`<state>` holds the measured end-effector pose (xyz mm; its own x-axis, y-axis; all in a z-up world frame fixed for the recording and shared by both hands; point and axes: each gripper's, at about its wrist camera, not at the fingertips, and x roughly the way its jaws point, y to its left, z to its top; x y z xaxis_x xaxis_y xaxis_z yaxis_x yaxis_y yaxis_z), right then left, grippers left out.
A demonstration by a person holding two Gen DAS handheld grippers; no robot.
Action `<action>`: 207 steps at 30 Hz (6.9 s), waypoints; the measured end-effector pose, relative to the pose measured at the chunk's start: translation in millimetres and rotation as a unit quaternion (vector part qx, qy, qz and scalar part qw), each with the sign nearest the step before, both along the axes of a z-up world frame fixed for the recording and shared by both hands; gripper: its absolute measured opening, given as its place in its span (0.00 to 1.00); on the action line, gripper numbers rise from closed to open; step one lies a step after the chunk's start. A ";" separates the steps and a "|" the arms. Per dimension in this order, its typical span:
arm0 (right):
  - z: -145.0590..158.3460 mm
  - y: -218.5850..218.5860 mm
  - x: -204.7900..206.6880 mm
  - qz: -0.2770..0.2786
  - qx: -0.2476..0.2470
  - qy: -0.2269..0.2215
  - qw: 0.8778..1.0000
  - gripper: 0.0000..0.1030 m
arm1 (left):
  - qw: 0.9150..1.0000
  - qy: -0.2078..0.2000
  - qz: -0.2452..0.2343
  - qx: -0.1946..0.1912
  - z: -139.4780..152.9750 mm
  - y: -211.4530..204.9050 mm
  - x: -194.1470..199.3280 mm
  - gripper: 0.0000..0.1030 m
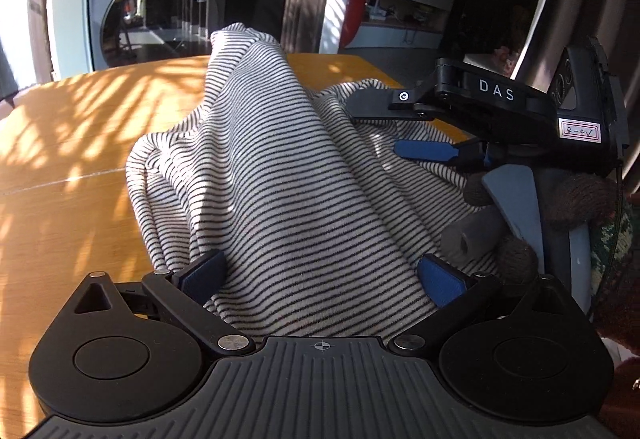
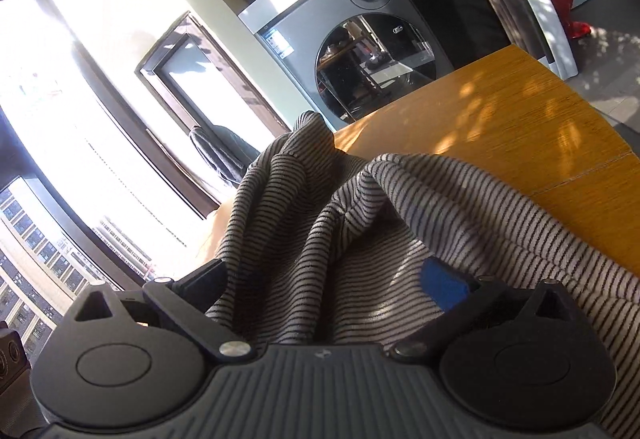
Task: Fold clothes
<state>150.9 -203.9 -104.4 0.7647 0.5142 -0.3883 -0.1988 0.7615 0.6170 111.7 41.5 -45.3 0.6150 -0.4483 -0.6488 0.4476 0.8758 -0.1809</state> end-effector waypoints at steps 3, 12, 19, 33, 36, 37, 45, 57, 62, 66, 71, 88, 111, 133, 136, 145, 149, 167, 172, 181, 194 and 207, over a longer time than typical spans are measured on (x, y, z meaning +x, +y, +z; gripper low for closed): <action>4.3 6.7 -27.5 0.004 -0.005 -0.001 1.000 1.00 | 1.000 0.002 -0.024 -0.019 3.0 17.1 -30.5 1.00; 19.9 23.4 -32.5 0.013 -0.076 0.006 0.997 1.00 | 0.989 0.038 0.089 -0.111 3.7 57.9 -6.9 0.95; 20.8 19.9 -34.0 0.017 -0.065 0.004 0.998 1.00 | 0.992 0.039 0.035 -0.118 6.1 37.0 -2.6 0.75; 24.0 19.6 -32.7 0.018 -0.067 0.003 0.998 1.00 | 0.972 0.146 0.013 -0.183 -2.8 43.3 22.4 0.48; 25.5 21.5 -32.0 0.020 -0.072 0.004 0.997 1.00 | 0.970 0.118 0.043 -0.208 11.3 57.9 51.1 0.44; 26.2 22.7 -32.3 0.020 -0.076 0.004 0.997 1.00 | 0.969 0.098 0.064 -0.219 20.3 69.2 63.6 0.44; 31.8 37.1 -28.3 0.035 -0.126 0.009 0.991 1.00 | 0.942 -0.067 0.271 -0.188 80.9 158.1 100.5 0.57; 98.6 93.3 -52.8 0.098 -0.279 -0.086 0.952 0.34 | 0.990 -0.096 0.103 -0.004 55.0 54.7 17.1 0.93; 87.4 136.1 -27.0 0.107 -0.289 -0.049 0.950 0.51 | 0.988 -0.073 0.130 -0.035 43.6 66.4 9.9 0.93; 58.8 164.7 2.1 0.141 -0.328 -0.028 0.934 0.27 | 0.987 -0.072 0.139 -0.041 44.8 80.1 9.0 0.96; 108.8 135.2 10.8 0.120 -0.375 -0.117 0.912 0.03 | 0.986 -0.060 0.146 -0.052 40.8 99.5 18.2 0.99; 94.3 85.8 55.2 0.071 -0.220 -0.035 0.972 0.64 | 0.991 -0.020 0.111 0.075 14.3 46.2 123.6 0.33; 57.1 43.8 140.8 -0.039 -0.489 -0.059 0.870 0.06 | 0.979 -0.040 0.189 0.070 20.7 109.3 158.3 0.52; 48.5 52.5 70.0 0.054 -0.257 -0.034 0.964 0.51 | 0.997 -0.055 0.055 -0.003 -0.9 49.6 122.7 0.88; 46.5 60.1 56.9 0.063 -0.250 -0.023 0.966 0.57 | 0.997 -0.065 0.034 0.019 -1.5 52.2 122.9 0.88; 69.0 59.9 43.6 0.067 -0.296 -0.058 0.951 0.58 | 0.997 -0.072 0.032 0.007 6.2 75.7 117.4 0.88; 61.5 47.7 74.7 0.030 -0.365 -0.037 0.930 0.45 | 0.989 -0.097 0.085 0.072 5.1 84.8 118.5 0.92; 59.7 110.0 -17.1 0.146 -0.349 -0.040 0.925 0.60 | 0.980 -0.074 0.153 -0.108 19.8 89.5 67.9 1.00; 52.0 124.8 -34.2 0.151 -0.362 -0.044 0.919 0.61 | 0.985 -0.074 0.133 -0.080 6.2 66.5 53.6 1.00; 74.7 101.7 -75.6 0.137 -0.398 -0.083 0.903 0.64 | 0.974 -0.058 0.203 -0.085 -0.4 105.8 27.9 1.00; 95.4 98.1 -31.7 0.117 -0.409 -0.090 0.901 0.05 | 0.981 -0.073 0.155 -0.087 21.3 97.2 5.7 1.00; 269.0 16.2 22.5 -0.059 -0.270 -0.216 0.937 0.05 | 0.992 -0.073 0.093 -0.039 16.9 93.0 -0.3 1.00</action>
<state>173.3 -187.6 164.5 0.9493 0.2346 -0.2095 -0.2363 0.9715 0.0171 111.4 134.5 -28.3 0.7767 -0.3632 -0.5146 0.3061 0.9317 -0.1956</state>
